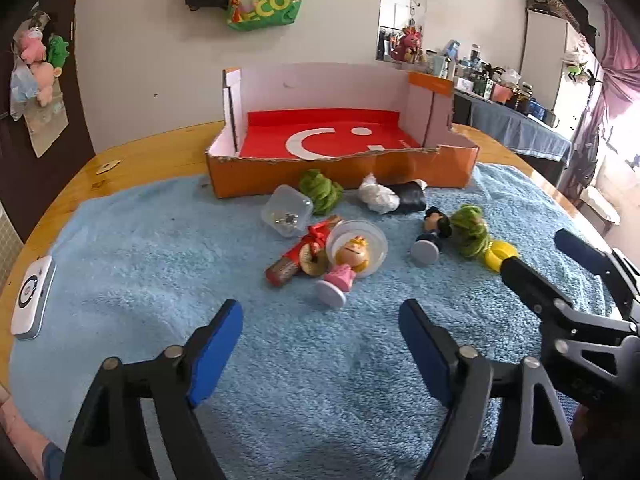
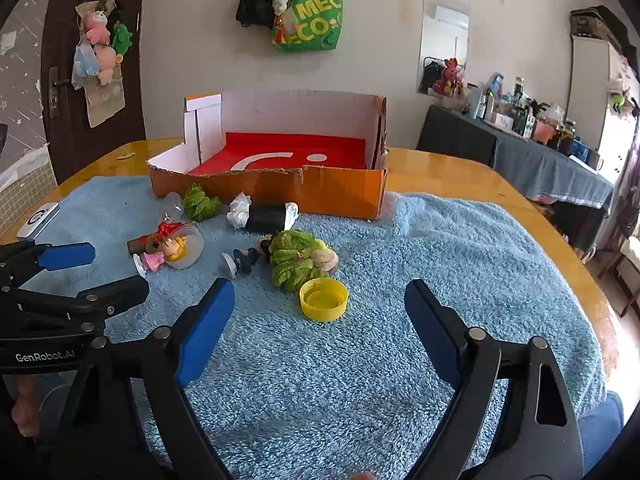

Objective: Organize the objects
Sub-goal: 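Move left tool to the pink figurine while right tool approaches the yellow lid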

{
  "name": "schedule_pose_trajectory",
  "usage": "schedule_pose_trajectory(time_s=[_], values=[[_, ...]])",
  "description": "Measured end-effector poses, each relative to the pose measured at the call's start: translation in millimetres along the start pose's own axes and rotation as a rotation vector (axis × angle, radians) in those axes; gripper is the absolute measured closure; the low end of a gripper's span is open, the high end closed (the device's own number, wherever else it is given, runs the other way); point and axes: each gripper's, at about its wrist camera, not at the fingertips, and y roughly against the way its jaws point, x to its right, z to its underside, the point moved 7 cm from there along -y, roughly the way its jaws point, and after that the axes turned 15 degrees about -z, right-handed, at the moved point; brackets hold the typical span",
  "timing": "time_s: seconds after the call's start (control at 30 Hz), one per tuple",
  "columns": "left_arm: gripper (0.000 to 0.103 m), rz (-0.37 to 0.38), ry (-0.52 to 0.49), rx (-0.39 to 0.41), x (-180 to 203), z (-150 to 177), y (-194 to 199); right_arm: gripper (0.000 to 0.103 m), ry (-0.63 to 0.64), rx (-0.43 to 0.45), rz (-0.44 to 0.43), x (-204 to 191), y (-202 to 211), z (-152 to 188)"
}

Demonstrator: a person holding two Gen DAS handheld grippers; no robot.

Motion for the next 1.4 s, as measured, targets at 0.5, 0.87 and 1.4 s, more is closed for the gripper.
schedule_pose_trajectory(time_s=[0.5, 0.87, 1.4], values=[[0.032, 0.024, -0.018, -0.004, 4.8, -13.7, -11.3, 0.042, -0.048, -0.067, -0.051, 8.9, -17.3, 2.8], [0.042, 0.041, -0.024, -0.028, 2.1, -14.4, -30.2, 0.051, -0.065, -0.098, -0.057, 14.0, -28.9, 5.4], [0.066, 0.125, -0.049, -0.025, 17.6, -16.3, -31.2, 0.071, -0.069, -0.117, -0.076, 14.7, -38.0, 9.9]])
